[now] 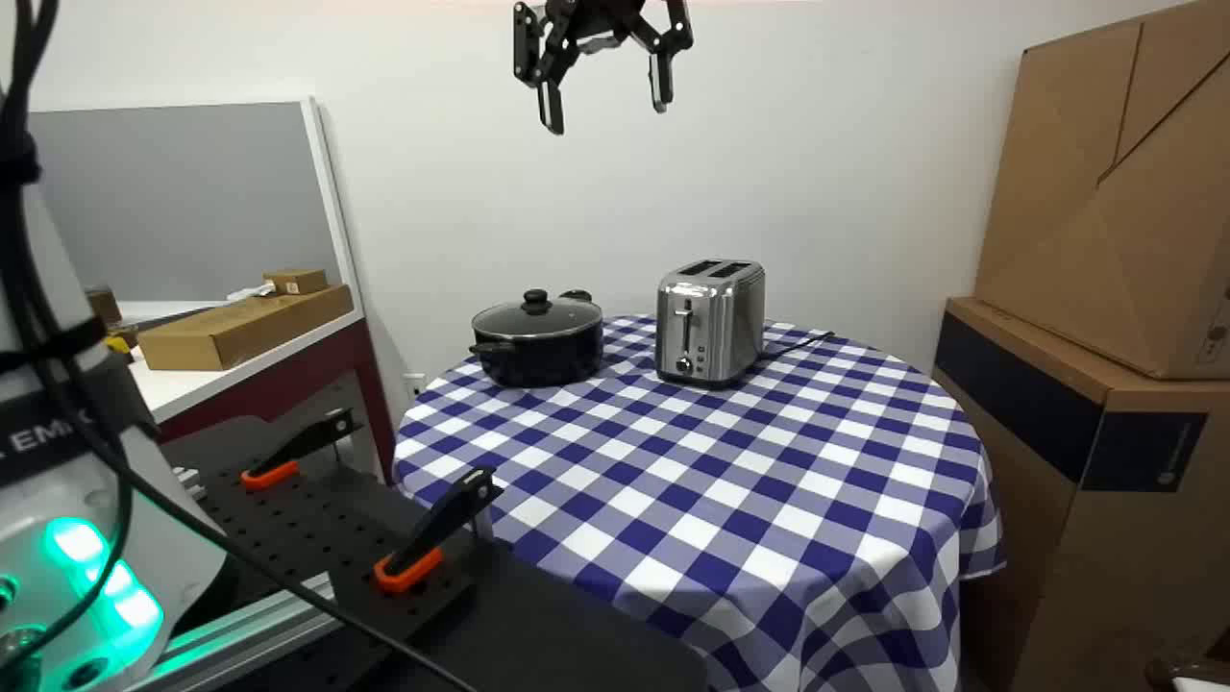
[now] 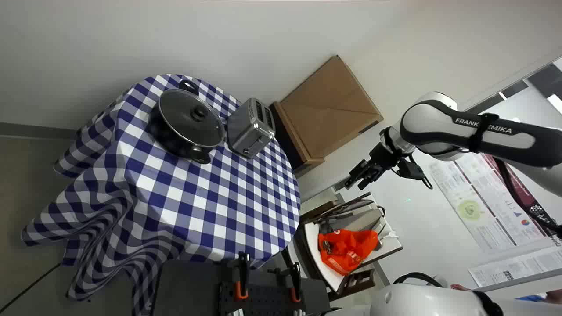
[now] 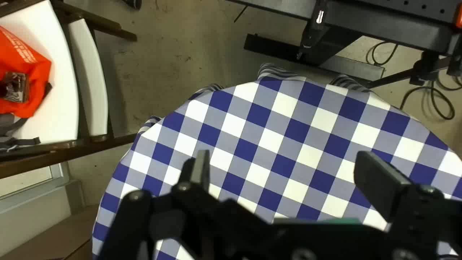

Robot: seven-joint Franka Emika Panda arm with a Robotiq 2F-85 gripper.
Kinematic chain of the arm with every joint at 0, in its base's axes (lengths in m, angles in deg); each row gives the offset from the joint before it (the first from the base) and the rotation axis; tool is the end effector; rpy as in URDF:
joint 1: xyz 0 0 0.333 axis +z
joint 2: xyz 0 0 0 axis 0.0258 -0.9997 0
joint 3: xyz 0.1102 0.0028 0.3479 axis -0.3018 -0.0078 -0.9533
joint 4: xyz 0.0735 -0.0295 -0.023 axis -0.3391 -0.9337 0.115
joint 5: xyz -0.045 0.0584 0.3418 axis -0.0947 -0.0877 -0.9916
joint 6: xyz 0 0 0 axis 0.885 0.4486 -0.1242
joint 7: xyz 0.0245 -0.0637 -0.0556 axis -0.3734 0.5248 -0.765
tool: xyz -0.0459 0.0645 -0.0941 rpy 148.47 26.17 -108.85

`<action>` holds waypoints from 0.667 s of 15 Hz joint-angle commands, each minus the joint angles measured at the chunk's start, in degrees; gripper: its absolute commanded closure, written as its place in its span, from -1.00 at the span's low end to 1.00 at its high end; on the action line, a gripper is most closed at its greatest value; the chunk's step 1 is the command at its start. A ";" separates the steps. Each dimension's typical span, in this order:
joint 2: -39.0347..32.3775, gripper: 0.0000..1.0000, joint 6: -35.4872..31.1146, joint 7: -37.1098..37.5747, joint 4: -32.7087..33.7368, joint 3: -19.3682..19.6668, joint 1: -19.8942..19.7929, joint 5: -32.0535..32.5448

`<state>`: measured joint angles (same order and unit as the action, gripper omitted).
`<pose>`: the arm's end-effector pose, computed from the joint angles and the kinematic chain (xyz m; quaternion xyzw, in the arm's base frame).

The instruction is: Pick up the lid from the black pot and put it on the table.

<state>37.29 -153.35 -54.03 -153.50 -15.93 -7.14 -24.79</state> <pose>0.3447 -0.1027 0.4673 0.9812 0.1281 -0.1069 0.0974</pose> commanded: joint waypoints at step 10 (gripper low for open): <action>-4.72 -1.00 -10.22 0.42 0.89 -3.56 4.70 0.71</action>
<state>35.38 -158.81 -53.97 -153.69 -17.44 -4.75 -24.78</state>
